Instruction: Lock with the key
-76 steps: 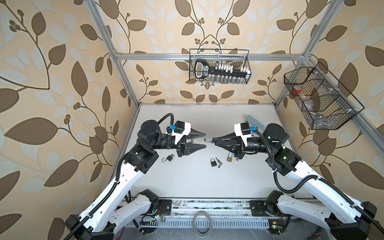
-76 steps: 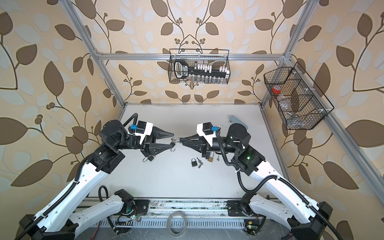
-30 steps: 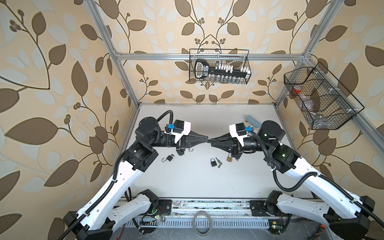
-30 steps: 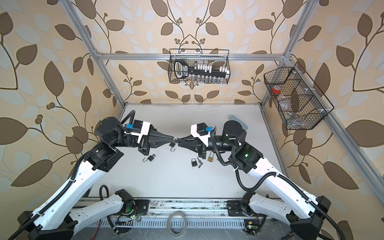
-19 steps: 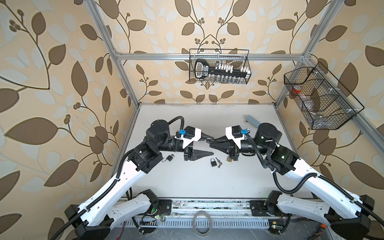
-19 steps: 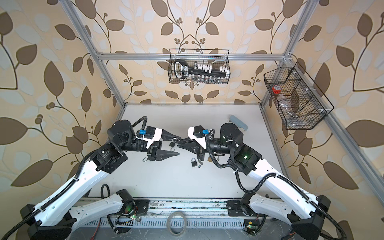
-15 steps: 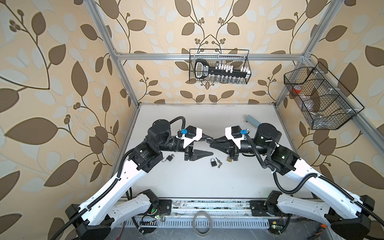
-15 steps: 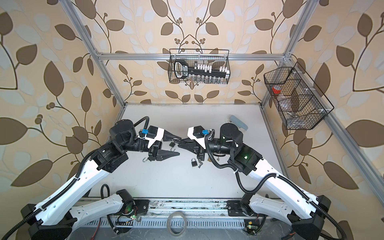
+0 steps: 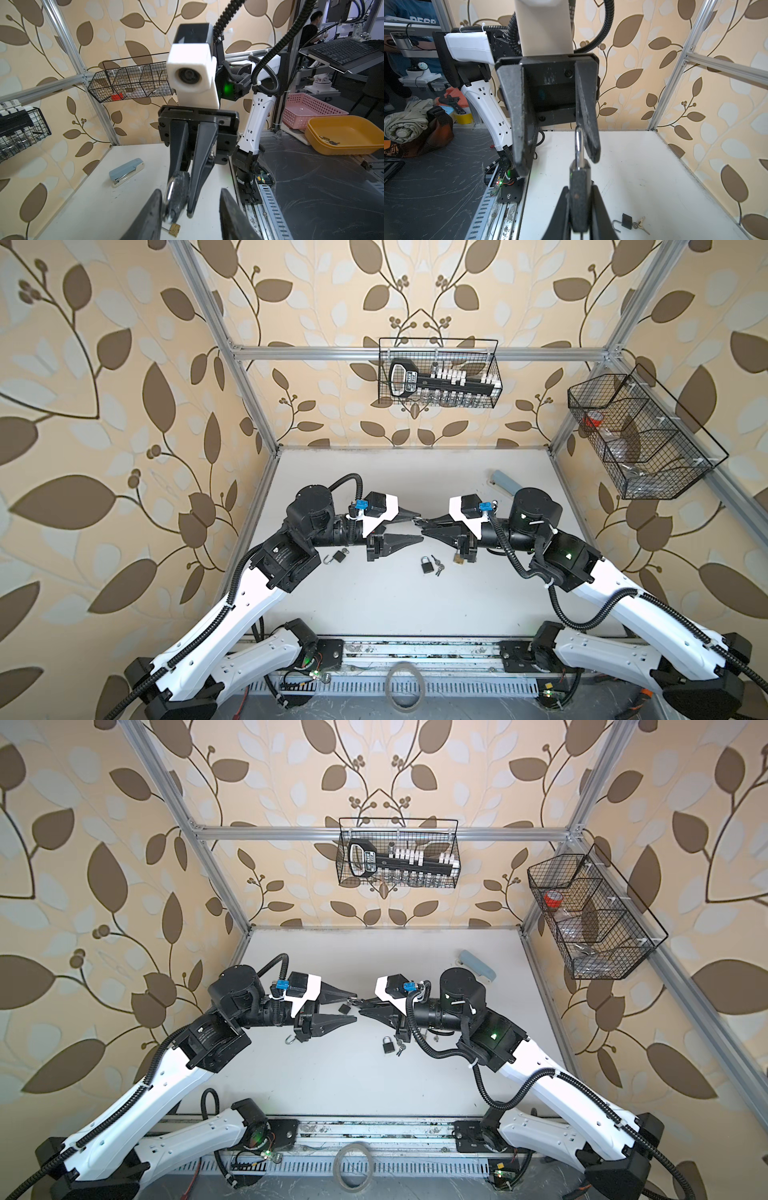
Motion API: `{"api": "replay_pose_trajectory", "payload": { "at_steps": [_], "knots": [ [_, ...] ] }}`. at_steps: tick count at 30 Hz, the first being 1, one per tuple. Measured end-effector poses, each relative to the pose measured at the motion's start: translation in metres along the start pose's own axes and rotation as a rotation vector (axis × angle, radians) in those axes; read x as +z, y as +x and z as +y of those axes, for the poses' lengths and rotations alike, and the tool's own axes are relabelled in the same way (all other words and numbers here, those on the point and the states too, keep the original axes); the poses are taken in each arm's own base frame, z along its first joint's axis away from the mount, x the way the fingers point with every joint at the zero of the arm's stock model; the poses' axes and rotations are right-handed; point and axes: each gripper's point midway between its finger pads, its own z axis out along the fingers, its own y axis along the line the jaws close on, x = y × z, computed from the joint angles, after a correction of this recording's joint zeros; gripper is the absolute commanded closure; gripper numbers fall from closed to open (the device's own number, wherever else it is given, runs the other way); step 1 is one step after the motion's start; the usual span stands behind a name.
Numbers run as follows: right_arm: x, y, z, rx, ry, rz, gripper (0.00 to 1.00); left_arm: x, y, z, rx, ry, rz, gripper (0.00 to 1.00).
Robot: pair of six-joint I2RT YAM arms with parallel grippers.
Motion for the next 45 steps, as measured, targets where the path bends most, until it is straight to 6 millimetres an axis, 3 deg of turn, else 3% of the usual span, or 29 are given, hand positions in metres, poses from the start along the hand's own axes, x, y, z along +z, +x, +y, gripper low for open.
{"api": "replay_pose_trajectory", "payload": {
  "at_steps": [2,5,11,14,15,16,18,21,28,32,45],
  "knots": [
    [0.0,0.001,0.0,0.001,-0.001,0.003,1.0,0.0,0.0,0.0,0.001,-0.001,-0.001,0.65],
    [0.0,0.001,0.002,-0.002,-0.009,0.002,1.0,0.0,-0.001,0.002,0.009,-0.01,-0.005,0.82],
    [0.001,0.004,0.006,-0.001,-0.027,0.008,1.0,0.001,-0.001,0.004,0.006,-0.019,-0.002,1.0],
    [0.0,0.003,0.007,-0.004,-0.03,0.006,1.0,0.001,-0.001,0.004,0.004,-0.018,-0.004,1.0],
    [0.0,0.003,0.007,-0.004,-0.03,0.006,0.91,0.001,-0.001,0.004,0.004,-0.017,-0.004,1.0],
    [0.0,0.003,0.007,-0.005,-0.029,0.004,0.73,0.001,-0.001,0.004,0.003,-0.017,-0.004,1.0],
    [-0.001,0.004,0.006,-0.008,-0.019,-0.003,0.51,0.001,-0.001,0.003,-0.004,-0.014,-0.004,1.0],
    [-0.007,0.008,0.007,-0.019,0.003,-0.015,0.45,0.001,0.001,0.002,-0.018,-0.012,-0.003,1.0],
    [-0.02,0.011,0.011,-0.022,0.036,-0.03,0.58,-0.001,-0.002,-0.002,-0.014,0.005,-0.011,1.0],
    [-0.019,0.015,0.01,-0.009,0.043,-0.021,0.7,-0.001,-0.002,-0.002,-0.014,0.008,-0.011,1.0],
    [-0.019,0.011,0.009,0.009,0.046,-0.041,0.99,-0.001,-0.002,-0.003,-0.012,0.009,-0.012,1.0]
  ]
}}
